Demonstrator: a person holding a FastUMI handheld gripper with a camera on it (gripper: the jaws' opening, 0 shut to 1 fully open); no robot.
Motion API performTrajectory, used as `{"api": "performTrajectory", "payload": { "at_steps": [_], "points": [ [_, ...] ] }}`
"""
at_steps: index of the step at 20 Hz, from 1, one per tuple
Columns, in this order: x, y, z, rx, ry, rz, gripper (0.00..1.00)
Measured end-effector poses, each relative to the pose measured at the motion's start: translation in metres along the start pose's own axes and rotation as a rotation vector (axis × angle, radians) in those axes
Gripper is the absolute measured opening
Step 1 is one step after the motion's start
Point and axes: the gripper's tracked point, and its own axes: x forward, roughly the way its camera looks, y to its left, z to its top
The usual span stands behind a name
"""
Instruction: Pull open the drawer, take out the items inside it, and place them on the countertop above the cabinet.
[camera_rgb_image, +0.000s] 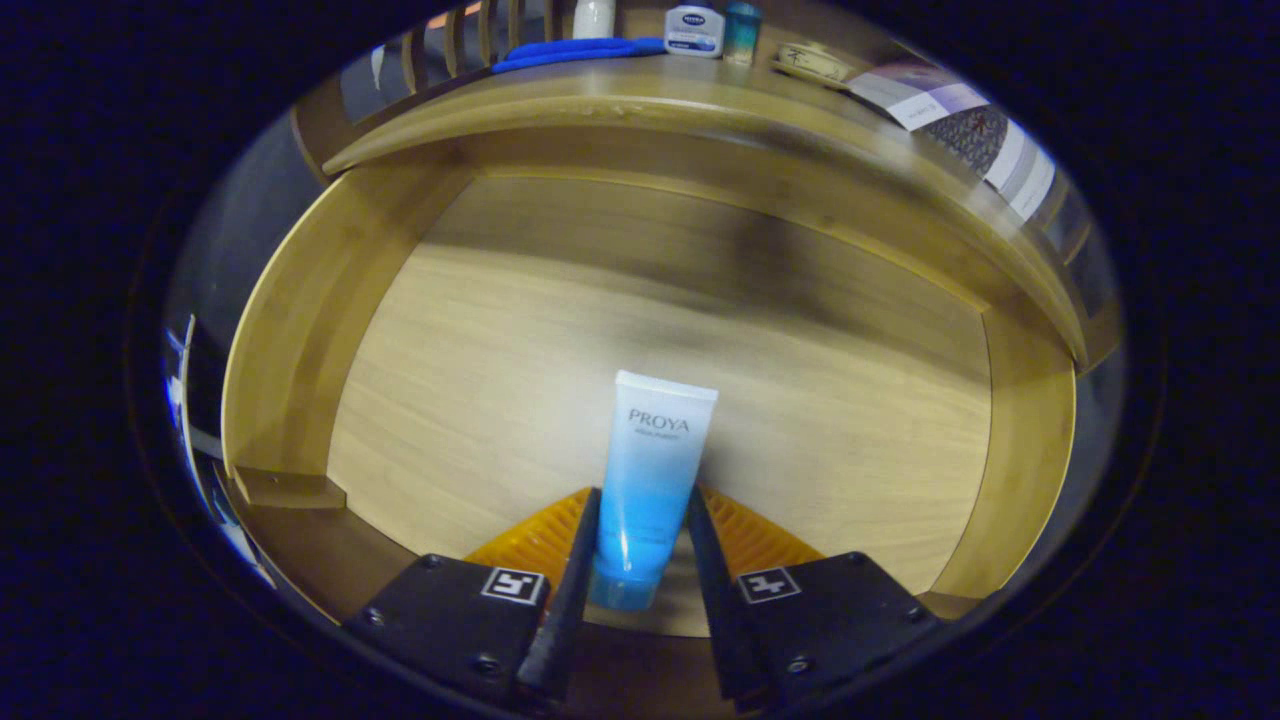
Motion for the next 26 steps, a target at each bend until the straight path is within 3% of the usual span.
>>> {"api": "performTrajectory", "payload": {
  "at_steps": [6,18,26],
  "points": [
    [-0.016,-0.008,0.008,0.045,-0.073,0.019,0.44],
    [-0.141,-0.042,0.081,0.068,-0.348,0.016,0.43],
    [-0.148,-0.065,0.156,0.055,-0.412,-0.067,0.43]
  ]
}}
